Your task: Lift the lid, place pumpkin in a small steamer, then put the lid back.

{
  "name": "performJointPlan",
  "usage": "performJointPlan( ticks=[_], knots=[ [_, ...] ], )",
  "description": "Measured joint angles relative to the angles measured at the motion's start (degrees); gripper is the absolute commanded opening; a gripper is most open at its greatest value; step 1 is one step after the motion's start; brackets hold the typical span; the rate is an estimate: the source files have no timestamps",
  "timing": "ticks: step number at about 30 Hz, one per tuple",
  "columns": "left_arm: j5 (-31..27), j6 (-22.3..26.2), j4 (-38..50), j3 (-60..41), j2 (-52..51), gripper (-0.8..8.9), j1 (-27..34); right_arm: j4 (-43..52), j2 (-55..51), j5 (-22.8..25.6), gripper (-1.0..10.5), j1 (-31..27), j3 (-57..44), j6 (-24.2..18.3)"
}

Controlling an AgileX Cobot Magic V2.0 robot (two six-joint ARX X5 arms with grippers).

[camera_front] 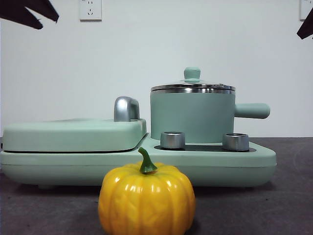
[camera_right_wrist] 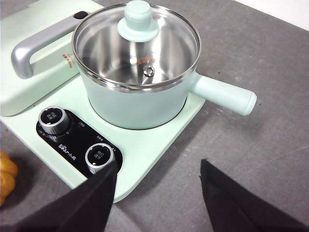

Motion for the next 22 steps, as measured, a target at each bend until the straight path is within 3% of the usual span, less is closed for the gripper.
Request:
performJointPlan(
  ticks=[15,22],
  knots=[
    [0.0,-2.01,25.33,0.04,15.43,2.53,-9.75,0.02,0.0,-0.17,2.8,0.83,0.0,0.0],
    [0.0,-3.15,31.39,3.76,25.35,2.53,-14.71,0.02,0.0,-0.2,2.8,0.83,0.0,0.0]
  ],
)
